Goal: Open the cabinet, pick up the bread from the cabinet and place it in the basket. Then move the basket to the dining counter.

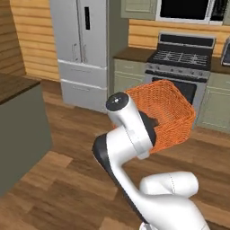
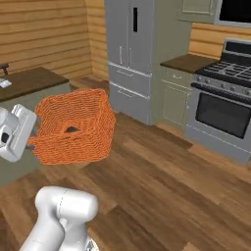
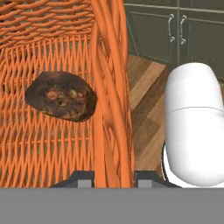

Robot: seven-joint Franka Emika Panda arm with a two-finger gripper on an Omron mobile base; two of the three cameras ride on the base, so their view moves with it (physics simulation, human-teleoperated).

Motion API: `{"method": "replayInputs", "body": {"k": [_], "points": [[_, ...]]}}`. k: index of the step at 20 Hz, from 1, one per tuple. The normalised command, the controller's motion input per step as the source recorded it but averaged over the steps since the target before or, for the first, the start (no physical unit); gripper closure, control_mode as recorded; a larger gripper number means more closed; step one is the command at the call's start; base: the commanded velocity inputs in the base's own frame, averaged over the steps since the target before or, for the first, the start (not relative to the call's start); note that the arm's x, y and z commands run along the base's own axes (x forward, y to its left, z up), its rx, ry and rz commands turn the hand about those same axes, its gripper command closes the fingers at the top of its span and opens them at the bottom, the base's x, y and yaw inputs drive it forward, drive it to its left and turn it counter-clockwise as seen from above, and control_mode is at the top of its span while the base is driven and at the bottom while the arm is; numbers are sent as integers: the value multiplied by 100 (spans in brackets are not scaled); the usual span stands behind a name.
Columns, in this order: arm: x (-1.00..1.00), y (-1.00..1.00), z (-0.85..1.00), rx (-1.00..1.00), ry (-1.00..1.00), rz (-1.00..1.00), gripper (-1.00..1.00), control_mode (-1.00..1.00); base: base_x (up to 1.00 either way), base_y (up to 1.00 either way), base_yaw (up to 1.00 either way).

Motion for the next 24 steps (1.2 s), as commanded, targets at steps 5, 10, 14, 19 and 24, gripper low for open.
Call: {"method": "replayInputs", "body": {"k": [5, 10, 14, 19, 24], "points": [[0, 0, 0, 0, 0, 0, 100, 100, 100, 8, 75], [0, 0, 0, 0, 0, 0, 100, 100, 100, 0, 77], [0, 0, 0, 0, 0, 0, 100, 100, 99, -43, 58], [0, 0, 0, 0, 0, 0, 100, 100, 100, -58, 51], [0, 0, 0, 0, 0, 0, 100, 100, 100, -46, 53]]}}
